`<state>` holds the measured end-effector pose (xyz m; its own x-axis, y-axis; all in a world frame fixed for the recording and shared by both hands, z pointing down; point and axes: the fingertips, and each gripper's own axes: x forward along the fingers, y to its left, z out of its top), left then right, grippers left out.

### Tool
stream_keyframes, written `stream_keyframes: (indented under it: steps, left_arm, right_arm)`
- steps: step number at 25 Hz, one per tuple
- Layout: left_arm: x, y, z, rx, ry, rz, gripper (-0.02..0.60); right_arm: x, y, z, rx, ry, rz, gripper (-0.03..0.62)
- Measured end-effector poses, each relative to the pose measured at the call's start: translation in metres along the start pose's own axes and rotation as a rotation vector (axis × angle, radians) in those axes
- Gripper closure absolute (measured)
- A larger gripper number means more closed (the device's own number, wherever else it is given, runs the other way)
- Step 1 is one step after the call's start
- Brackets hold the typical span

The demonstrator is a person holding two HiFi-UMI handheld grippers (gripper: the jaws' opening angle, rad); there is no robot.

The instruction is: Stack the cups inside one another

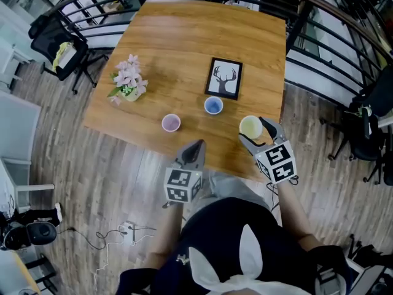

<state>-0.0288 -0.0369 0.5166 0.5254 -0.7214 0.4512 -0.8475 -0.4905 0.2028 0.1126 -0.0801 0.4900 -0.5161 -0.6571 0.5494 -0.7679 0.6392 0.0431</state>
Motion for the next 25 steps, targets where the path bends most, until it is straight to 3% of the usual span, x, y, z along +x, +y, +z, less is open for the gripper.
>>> stream_keyframes:
  steps: [13,25]
  left_arm:
    - [-0.008,0.017,0.003,-0.008,-0.015,0.024,0.563]
    - [-0.005,0.049,0.010,-0.032,-0.028,0.052,0.563]
  right_arm:
    - [0.001,0.010,0.028,-0.031,-0.047,0.010,0.256]
    - [0.035,0.006,0.089,-0.116,-0.114,0.033,0.256]
